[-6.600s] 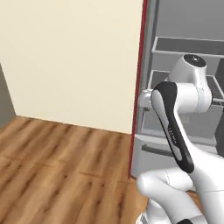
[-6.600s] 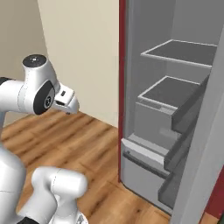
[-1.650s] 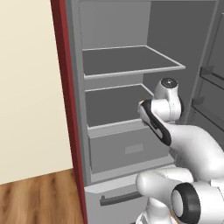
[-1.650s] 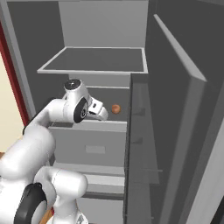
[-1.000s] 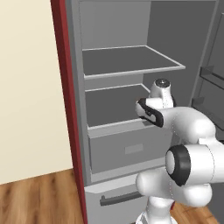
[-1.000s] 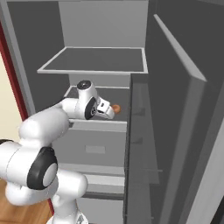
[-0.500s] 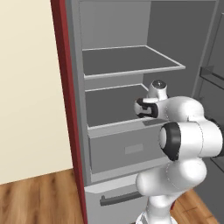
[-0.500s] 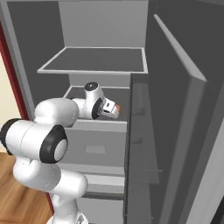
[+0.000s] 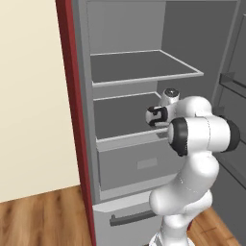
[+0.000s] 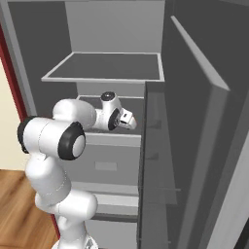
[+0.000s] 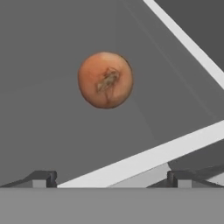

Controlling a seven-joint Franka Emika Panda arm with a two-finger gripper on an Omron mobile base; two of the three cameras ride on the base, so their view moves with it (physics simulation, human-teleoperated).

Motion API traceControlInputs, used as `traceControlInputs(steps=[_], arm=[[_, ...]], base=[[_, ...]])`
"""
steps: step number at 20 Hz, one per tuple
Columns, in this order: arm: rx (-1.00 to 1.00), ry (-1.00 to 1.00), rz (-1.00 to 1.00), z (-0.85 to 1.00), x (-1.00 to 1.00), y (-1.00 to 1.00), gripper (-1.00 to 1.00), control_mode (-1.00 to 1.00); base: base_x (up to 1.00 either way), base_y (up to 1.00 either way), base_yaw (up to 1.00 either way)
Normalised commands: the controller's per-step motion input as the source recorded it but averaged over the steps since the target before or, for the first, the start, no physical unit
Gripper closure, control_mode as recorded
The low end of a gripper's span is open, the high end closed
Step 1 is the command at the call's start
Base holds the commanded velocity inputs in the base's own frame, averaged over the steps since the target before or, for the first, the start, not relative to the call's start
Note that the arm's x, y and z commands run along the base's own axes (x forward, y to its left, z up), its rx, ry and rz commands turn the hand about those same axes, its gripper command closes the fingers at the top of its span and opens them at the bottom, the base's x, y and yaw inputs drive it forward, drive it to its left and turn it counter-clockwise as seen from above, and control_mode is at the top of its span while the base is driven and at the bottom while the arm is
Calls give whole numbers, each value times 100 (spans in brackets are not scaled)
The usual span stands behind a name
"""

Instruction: Grab the lime and onion from the fridge, place them in the blender, close the lid, and turn on the blender to create a marinade.

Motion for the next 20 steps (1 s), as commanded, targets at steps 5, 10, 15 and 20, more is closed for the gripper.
traceControlInputs(steps=[5,10,15,20], arm=[[0,0,0,-15,49,-5,-100,-100],[0,0,0,-17,47,-4,-100,-100],[0,0,0,-21,45,-6,-100,-100],[1,0,0,-24,39,-14,-100,-100]], base=[[0,0,0],[0,0,0],[0,0,0],[0,0,0]])
